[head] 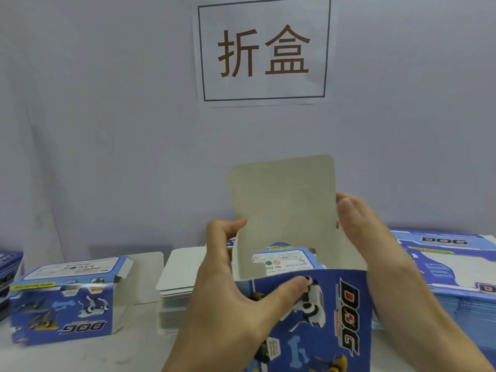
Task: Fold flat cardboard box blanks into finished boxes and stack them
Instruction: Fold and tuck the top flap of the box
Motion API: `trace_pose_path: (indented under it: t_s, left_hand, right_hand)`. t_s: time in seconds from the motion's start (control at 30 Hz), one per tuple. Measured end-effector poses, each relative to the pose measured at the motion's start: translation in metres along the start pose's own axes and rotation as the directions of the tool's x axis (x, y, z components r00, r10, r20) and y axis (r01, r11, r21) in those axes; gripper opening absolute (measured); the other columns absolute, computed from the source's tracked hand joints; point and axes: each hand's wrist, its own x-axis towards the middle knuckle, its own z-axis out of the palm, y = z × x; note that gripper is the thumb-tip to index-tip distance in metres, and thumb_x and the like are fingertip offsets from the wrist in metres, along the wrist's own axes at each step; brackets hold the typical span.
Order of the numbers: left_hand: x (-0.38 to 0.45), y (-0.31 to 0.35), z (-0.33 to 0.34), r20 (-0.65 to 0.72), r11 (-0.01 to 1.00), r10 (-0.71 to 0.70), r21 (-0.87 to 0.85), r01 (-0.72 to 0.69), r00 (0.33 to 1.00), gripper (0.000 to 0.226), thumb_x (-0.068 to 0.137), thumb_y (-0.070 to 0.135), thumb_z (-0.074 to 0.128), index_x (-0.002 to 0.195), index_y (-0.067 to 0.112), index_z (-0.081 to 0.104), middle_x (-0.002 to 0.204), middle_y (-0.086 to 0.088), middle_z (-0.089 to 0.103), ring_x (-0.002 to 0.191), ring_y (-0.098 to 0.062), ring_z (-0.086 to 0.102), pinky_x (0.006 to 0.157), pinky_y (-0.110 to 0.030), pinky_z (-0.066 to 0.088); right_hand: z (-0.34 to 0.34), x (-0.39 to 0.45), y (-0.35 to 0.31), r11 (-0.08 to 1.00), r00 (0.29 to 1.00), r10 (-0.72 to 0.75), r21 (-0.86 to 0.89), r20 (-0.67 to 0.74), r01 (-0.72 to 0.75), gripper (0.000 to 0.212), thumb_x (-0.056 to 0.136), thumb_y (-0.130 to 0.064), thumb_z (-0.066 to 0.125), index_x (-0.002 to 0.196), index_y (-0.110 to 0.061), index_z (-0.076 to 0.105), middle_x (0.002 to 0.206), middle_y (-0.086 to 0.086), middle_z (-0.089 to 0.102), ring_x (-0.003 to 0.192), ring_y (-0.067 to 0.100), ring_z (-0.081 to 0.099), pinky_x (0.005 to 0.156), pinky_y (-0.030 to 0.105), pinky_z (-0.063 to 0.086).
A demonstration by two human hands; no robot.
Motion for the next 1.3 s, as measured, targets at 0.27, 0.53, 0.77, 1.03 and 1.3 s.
trace_pose_path:
  t_s: [0.27,0.53,0.77,1.03,1.3]
  left_hand:
    - [0.027,0.002,-0.025,-0.265,0.962,-0.218,-0.221,0.16,0.94,0.015,0.088,0.051,0.065,0.091,0.04,0.056,0.093,-0.015,0.072,0.077,-0.024,0.073,0.065,-0.046,0.057]
    - [0.088,-0.006,-0.051,0.035,0.943,-0.329,-0.038,0.33,0.944,0.019,0.101,0.023,0.056,0.118,0.021,0.064,0.109,-0.005,0.075,0.1,-0.026,0.072,0.082,-0.044,0.062]
    - [0.1,-0.02,-0.043,-0.005,0.974,-0.225,0.016,0.225,0.974,0.022,0.1,0.009,0.055,0.113,0.021,0.068,0.107,-0.007,0.073,0.093,-0.023,0.071,0.07,-0.036,0.06]
    - [0.102,-0.012,-0.04,0.112,0.994,-0.07,-0.073,0.079,0.991,0.024,0.092,0.026,0.062,0.115,0.02,0.064,0.1,-0.004,0.076,0.092,-0.023,0.073,0.067,-0.032,0.06]
    - [0.098,-0.012,-0.03,0.067,0.988,0.038,-0.15,-0.027,0.997,0.025,0.085,0.027,0.066,0.108,0.035,0.072,0.101,-0.005,0.076,0.092,-0.027,0.073,0.066,-0.035,0.061]
  right_hand:
    - [0.003,0.013,0.001,0.982,0.977,0.161,-0.117,0.139,-0.145,0.023,0.097,-0.046,0.06,0.095,-0.024,0.056,0.062,-0.001,0.07,0.051,0.009,0.068,0.047,0.009,0.046]
    - [-0.006,0.053,-0.015,0.88,0.743,0.402,0.0,0.535,-0.476,0.106,0.059,-0.09,0.063,0.138,-0.02,0.059,0.148,0.016,0.052,0.126,0.025,0.059,0.096,0.028,0.054]
    - [-0.01,0.078,0.01,0.949,0.922,0.315,-0.041,0.227,-0.314,0.021,0.101,-0.019,0.052,0.114,-0.018,0.069,0.103,0.006,0.078,0.082,0.02,0.076,0.058,0.026,0.058]
    - [-0.016,0.08,-0.001,0.986,0.949,0.169,-0.055,0.267,-0.16,0.033,0.094,-0.012,0.059,0.123,-0.028,0.062,0.094,0.01,0.078,0.078,0.023,0.076,0.056,0.026,0.058]
    - [-0.023,0.077,-0.006,0.991,0.953,0.133,-0.013,0.273,-0.135,0.036,0.093,0.0,0.058,0.115,-0.028,0.067,0.088,0.017,0.077,0.07,0.027,0.074,0.053,0.03,0.059]
